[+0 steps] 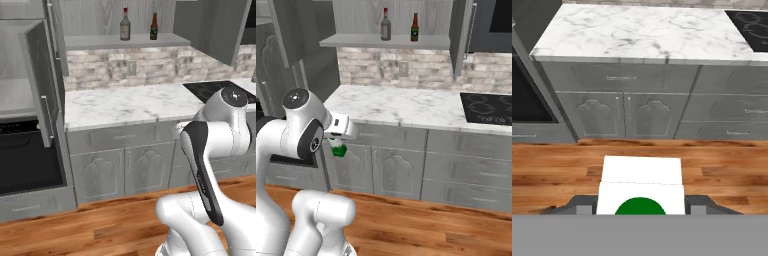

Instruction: Sort all alcoholic drinks to one cabinet, and non-alcoholic drinks to the other.

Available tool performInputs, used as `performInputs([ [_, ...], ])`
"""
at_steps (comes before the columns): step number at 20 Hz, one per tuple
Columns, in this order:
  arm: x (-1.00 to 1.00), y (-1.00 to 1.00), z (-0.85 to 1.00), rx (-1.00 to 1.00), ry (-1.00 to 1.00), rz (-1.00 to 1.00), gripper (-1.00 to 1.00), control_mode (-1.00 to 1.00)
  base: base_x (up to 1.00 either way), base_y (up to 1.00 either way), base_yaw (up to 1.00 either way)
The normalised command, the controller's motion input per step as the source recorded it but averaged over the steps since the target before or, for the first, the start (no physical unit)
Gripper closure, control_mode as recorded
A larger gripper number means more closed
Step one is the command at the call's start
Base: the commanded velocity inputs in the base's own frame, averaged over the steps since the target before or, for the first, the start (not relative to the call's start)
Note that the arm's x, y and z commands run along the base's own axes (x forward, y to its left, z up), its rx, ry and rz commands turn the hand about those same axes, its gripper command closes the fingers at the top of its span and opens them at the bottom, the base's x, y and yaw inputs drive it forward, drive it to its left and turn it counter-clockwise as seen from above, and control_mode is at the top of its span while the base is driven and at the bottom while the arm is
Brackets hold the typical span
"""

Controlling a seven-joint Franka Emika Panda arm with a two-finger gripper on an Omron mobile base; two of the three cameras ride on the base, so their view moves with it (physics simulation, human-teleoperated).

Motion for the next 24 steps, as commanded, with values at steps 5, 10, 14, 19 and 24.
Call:
performInputs([
  [5, 0.00, 0.00, 0.00, 0.00, 0.00, 0.00, 1.00, 1.00, -0.47, 0.36, 0.00],
  [10, 0.00, 0.00, 0.00, 0.00, 0.00, 0.00, 1.00, 1.00, -0.33, 0.49, 0.00],
  [14, 0.00, 0.00, 0.00, 0.00, 0.00, 0.00, 1.00, 1.00, -0.20, 0.62, 0.00],
  [19, 0.00, 0.00, 0.00, 0.00, 0.00, 0.00, 1.00, 1.00, -0.12, 0.69, 0.00],
  [24, 0.00, 0.00, 0.00, 0.00, 0.00, 0.00, 1.00, 1.00, -0.10, 0.65, 0.00],
])
